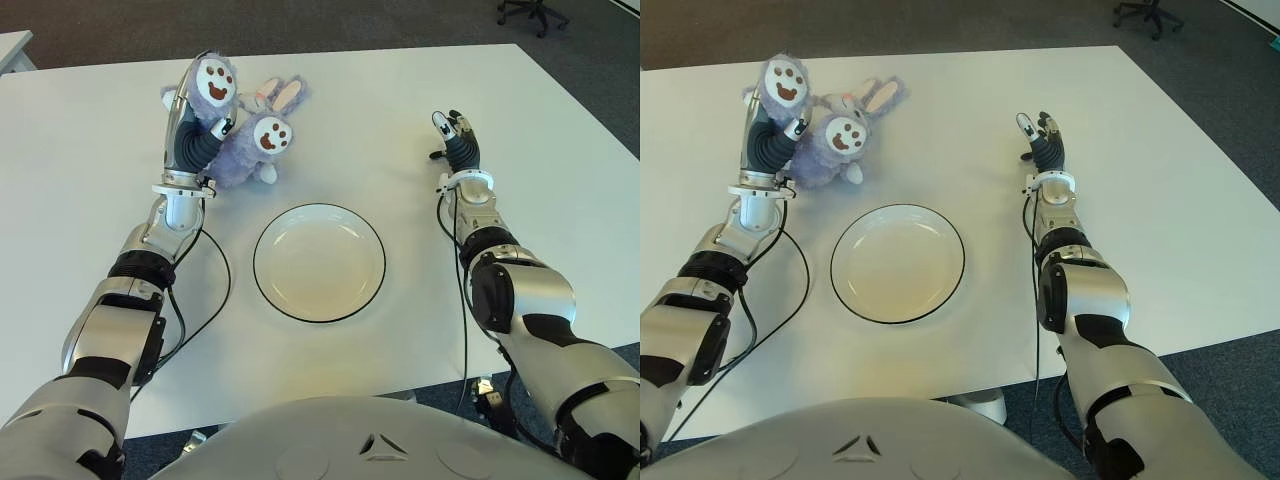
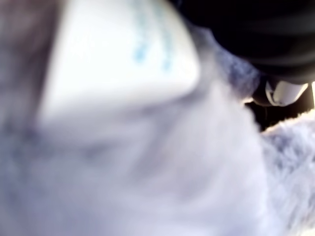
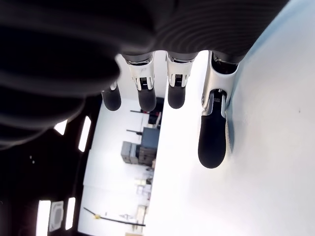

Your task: Put the doll into the plate.

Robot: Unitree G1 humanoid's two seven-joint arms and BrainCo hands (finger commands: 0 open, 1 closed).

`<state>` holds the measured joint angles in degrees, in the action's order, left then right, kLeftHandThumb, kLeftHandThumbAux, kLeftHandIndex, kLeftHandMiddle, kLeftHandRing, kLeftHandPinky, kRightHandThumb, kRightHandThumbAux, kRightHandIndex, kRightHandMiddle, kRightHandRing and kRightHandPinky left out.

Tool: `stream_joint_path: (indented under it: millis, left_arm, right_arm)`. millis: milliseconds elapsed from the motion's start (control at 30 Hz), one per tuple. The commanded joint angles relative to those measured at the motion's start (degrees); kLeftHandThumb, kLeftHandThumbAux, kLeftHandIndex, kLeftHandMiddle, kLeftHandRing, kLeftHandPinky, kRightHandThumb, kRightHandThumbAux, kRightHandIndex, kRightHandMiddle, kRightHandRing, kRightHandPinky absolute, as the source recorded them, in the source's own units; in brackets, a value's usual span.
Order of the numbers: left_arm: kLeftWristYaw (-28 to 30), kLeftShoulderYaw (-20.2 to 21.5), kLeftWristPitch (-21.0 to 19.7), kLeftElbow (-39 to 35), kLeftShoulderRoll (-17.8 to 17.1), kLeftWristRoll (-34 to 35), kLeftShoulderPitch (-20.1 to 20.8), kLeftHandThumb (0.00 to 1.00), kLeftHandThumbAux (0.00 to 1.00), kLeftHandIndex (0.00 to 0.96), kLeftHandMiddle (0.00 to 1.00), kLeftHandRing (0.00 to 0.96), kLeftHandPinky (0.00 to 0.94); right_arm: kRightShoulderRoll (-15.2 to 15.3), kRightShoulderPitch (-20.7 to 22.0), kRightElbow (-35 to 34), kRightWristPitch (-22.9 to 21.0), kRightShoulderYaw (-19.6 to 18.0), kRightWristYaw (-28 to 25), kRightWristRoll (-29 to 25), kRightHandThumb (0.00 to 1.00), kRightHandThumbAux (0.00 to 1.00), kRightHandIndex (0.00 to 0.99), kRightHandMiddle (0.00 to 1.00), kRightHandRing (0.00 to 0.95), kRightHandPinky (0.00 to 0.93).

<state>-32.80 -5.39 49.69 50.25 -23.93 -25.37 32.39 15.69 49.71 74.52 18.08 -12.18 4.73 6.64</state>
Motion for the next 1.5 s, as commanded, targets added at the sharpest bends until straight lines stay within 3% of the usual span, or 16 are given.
stream_joint_path:
  millis: [33, 367, 567, 900, 1033, 1100, 1267, 1500]
  left_arm:
    - [0.1, 0.2, 0.1, 1.5, 1.4, 0.3, 1.6, 0.472, 0.232, 0.009, 0.055, 0.04, 0.072]
    - [-2.8, 0.1, 1.5, 5.6, 2.3, -0.8, 3.9, 0.513, 0.256, 0.044, 0.108, 0.091, 0.136]
    - [-1.0, 0.2, -0.8, 5.8, 3.0, 0.1, 4.7, 0.547, 0.275, 0.124, 0.19, 0.17, 0.225]
    - [0.9, 0.4, -6.6, 3.9, 3.9, 1.5, 4.9, 0.619, 0.29, 0.281, 0.364, 0.374, 0.406]
    - [1.6, 0.6, -8.7, 3.5, 4.2, 1.9, 5.1, 0.693, 0.305, 0.4, 0.464, 0.479, 0.498]
    - [2.0, 0.6, -9.3, 3.7, 4.2, 2.2, 5.4, 0.748, 0.316, 0.502, 0.581, 0.607, 0.622]
    - [0.6, 0.8, -10.5, 5.1, 4.7, 2.1, 6.6, 0.76, 0.319, 0.573, 0.707, 0.734, 0.758]
    - [-5.5, 0.2, -16.1, 6.3, 5.1, -0.5, 8.0, 0.712, 0.338, 0.597, 0.784, 0.796, 0.803]
  right_arm:
    - [-1.6, -4.1, 2.9, -4.1, 0.5, -0.4, 0.1, 0.0, 0.387, 0.0, 0.0, 0.0, 0.0]
    - [-1.5, -4.2, 2.9, -4.3, 0.6, -0.3, 0.0, 0.0, 0.39, 0.0, 0.0, 0.0, 0.0]
    - [-1.4, -4.1, 2.9, -4.4, 0.6, -0.3, -0.1, 0.0, 0.392, 0.0, 0.0, 0.0, 0.0]
    - [-1.3, -4.0, 2.9, -4.5, 0.6, 0.1, 0.0, 0.0, 0.394, 0.0, 0.0, 0.0, 0.0]
    - [-1.3, -4.0, 2.9, -4.7, 0.5, 0.3, -0.2, 0.0, 0.394, 0.0, 0.0, 0.0, 0.0]
    - [-1.3, -3.9, 2.9, -4.7, 0.4, 0.3, -0.4, 0.0, 0.395, 0.0, 0.0, 0.0, 0.0]
    - [-1.4, -3.9, 2.9, -4.8, -0.1, 0.4, -0.7, 0.0, 0.394, 0.0, 0.0, 0.0, 0.0]
    - [-1.4, -3.8, 2.9, -4.9, -0.4, 0.2, -0.7, 0.0, 0.39, 0.0, 0.0, 0.0, 0.0]
